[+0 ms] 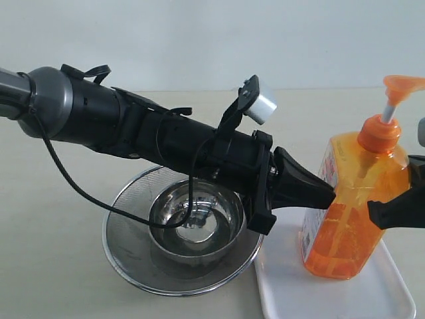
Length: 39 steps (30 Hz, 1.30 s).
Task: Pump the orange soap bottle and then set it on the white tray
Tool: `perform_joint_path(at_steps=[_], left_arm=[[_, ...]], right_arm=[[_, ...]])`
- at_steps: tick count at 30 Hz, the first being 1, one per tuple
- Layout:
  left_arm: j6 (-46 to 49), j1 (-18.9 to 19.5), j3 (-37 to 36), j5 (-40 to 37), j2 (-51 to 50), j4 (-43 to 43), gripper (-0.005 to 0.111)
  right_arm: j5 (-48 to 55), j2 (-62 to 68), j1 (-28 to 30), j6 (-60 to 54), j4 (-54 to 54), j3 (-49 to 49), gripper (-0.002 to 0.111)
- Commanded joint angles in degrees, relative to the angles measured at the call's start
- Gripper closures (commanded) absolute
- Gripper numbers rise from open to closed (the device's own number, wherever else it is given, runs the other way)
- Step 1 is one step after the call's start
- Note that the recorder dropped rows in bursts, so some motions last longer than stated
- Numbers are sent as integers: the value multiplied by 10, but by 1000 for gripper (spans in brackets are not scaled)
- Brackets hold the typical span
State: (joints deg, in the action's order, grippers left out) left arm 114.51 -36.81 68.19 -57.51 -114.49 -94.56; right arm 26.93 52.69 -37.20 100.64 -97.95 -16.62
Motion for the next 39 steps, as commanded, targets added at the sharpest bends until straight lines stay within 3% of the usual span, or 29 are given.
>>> perform_joint_path(at_steps=[1,13,26,31,39], left_arm=[[-18,-5,3,-14,-1,0,102],[-25,-5,3,-15,-1,18,102],[-16,-5,3,38,-1,-11,102],[3,-37,3,54,-4,-11,102],[3,-37,3,87,0,-10,102]], right_arm=[[4,0,0,0,-6,0,108],[5,0,0,16,-20,0,108],[5,0,0,25,-20,0,108],[6,0,0,27,-20,0,108],[5,0,0,28,-20,0,108]])
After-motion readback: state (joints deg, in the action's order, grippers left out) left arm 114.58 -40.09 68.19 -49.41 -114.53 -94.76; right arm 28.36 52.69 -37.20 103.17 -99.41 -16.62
